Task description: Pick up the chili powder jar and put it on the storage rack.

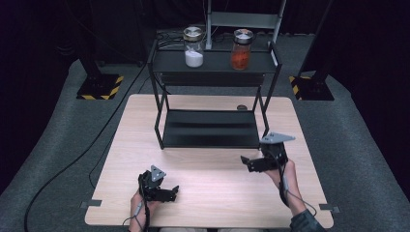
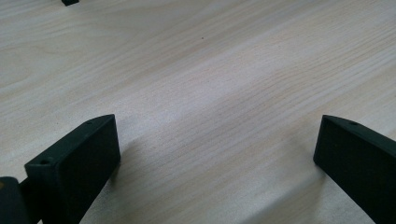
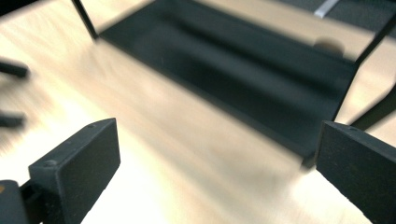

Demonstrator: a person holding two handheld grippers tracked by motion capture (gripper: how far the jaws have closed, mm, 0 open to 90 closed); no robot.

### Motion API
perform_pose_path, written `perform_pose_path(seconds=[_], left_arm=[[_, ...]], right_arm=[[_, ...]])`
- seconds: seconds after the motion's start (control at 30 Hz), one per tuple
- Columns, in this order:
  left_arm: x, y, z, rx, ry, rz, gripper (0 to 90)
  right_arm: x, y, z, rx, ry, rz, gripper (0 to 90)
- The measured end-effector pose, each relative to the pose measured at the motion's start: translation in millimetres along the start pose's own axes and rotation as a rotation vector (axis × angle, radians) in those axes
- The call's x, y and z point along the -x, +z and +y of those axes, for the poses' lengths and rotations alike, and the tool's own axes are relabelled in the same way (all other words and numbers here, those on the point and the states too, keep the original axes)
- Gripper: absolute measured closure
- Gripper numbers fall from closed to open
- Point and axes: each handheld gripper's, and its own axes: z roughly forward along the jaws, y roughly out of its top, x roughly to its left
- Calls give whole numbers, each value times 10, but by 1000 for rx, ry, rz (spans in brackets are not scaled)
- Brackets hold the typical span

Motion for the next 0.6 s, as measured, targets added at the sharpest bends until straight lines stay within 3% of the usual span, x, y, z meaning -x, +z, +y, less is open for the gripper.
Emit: perform_pose_path(seconds=[0.13,0.27,0.33,0.43,0.6], left_arm=[[0,0,1,0,0,0,0],[3,-1,0,0,2,1,0],[4,-1,-1,1,1,1,0],[4,-1,-1,1,1,2,0],[3,0,0,0,1,1,0]], right_arm=[[-100,110,-399,-18,10,-24,0],[-187,178,-752,-46,-16,-33,0],[-170,172,-904,-33,15,-17,0],[-184,161,-1112,-23,61,-35,0],[-210,130,-1205,-19,73,-57,0]])
